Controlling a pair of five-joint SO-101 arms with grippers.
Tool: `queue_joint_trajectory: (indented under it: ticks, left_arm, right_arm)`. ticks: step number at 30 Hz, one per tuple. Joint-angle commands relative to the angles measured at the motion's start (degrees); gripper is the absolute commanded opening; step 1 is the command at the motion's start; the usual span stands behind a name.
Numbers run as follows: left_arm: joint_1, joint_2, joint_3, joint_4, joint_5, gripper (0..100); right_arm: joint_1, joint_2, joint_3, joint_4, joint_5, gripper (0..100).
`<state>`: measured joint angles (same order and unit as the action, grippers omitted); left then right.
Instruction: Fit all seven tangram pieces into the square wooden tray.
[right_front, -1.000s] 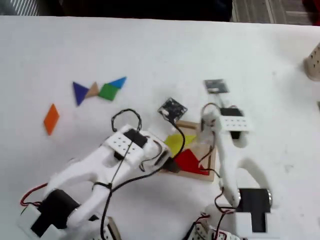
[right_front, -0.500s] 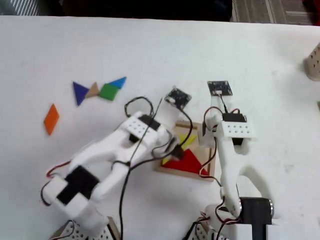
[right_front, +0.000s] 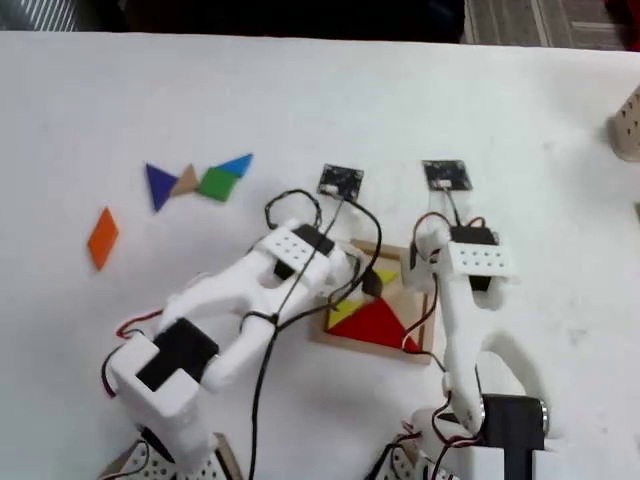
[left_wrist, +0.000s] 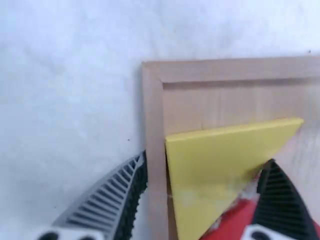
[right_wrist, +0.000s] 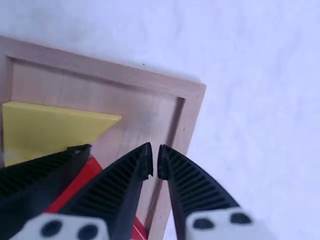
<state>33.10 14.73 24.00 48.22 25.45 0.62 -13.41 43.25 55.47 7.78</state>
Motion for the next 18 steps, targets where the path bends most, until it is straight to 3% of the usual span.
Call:
queue_joint_trajectory:
  ticks: [1,8,11,18]
  left_arm:
    - [4.6,-0.9,-0.5,-1.1,0.3,34]
    - [1.8,-13.4,3.2,-0.9,-1.0,34]
    - [4.3,-15.8,7.9,-4.0,-4.4,34]
    - [9.0,-13.8,14.9,-13.5,-4.3,34]
  right_arm:
    - [3.7,-4.0,-1.3,-0.1,0.0,2.9]
    - [3.4,-4.8,-0.5,-0.4,0.0,3.0]
    - [3.6,-4.8,-0.5,-0.4,0.0,3.0]
    - [3.9,-4.5,-0.4,-0.1,0.0,3.0]
